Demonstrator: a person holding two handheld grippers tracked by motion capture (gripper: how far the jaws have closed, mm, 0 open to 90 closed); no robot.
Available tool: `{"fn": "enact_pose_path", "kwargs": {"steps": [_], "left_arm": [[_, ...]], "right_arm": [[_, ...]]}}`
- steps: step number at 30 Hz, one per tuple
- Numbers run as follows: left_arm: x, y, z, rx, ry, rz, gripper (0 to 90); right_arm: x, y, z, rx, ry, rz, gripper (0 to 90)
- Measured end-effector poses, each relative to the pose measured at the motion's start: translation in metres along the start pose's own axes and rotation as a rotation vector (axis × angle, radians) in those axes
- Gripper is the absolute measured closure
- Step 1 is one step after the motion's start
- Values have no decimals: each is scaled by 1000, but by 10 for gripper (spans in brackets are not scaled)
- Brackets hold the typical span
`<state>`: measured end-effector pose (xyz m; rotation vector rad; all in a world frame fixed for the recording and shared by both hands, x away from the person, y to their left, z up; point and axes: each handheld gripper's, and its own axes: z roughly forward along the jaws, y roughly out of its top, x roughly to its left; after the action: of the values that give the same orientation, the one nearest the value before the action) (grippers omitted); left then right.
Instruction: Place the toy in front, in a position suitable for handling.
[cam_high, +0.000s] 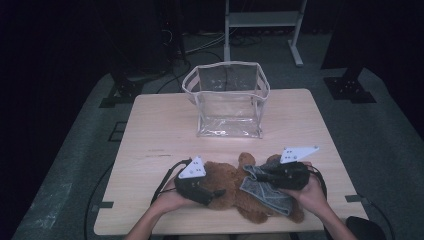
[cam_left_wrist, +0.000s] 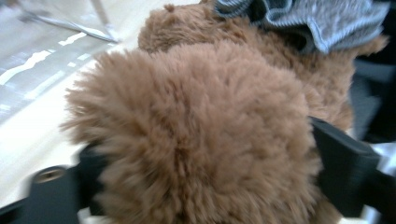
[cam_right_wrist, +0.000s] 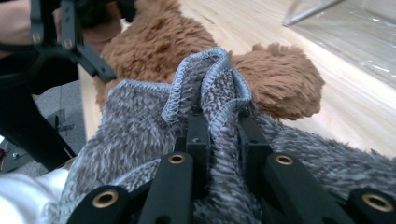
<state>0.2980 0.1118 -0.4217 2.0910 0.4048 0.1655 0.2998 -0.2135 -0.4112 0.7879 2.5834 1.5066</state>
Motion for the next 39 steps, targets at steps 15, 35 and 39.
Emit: {"fn": "enact_pose_path", "kwargs": {"steps": [15, 35, 39], "left_arm": [[2, 14, 14, 64, 74, 121, 476], [16, -4, 0, -85, 60, 74, 37], [9, -8, 2, -27, 91, 114, 114]], "right_arm": [[-8, 16, -10, -18, -5, -24, 765], [-12, 12, 3, -9, -41, -33, 788], [9, 4, 0, -9, -63, -81, 788]]}}
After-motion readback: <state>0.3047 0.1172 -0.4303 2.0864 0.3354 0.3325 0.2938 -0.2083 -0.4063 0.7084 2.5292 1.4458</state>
